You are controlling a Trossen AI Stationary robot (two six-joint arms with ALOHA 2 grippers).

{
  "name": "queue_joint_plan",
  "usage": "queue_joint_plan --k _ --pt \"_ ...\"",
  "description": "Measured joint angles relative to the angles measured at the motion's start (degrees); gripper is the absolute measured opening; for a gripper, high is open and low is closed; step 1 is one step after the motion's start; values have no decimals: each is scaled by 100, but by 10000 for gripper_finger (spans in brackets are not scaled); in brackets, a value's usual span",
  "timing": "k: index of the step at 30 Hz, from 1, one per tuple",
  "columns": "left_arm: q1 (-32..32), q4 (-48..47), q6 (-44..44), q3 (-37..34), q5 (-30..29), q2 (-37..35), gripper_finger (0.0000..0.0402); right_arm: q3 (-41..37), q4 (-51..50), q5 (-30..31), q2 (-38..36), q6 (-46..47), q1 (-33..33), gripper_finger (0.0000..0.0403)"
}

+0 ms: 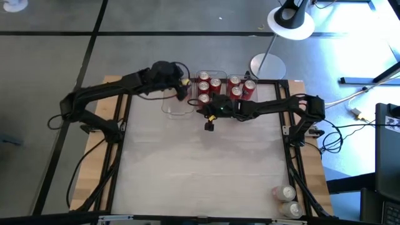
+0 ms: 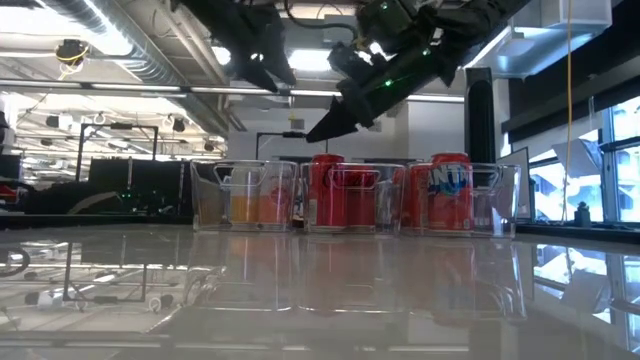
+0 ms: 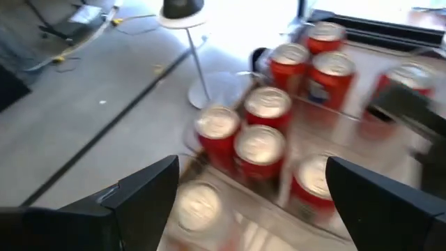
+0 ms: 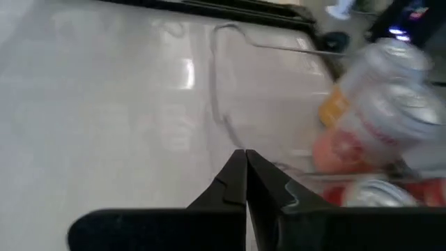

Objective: Sort soda cans
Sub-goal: Put the top yellow-white soda can into the left transparent bin

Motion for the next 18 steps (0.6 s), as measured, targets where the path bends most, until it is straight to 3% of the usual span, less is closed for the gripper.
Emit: queue_joint_plan --k 4,9,13,18 --pt "-427 -504 -186 0 -9 -163 349 4 -636 572 -545 -140 247 40" --pt "-899 -1104 -495 -2 -260 -242 349 5 -2324 1353 -1522 79 876 137" --pt "-1172 -1363 -619 -9 -648 -242 349 351 -4601 1721 -2160 1575 1376 233" --pt "-1347 -1312 -668 -9 -834 -242 349 816 -7000 1516 -2452 3580 1984 334"
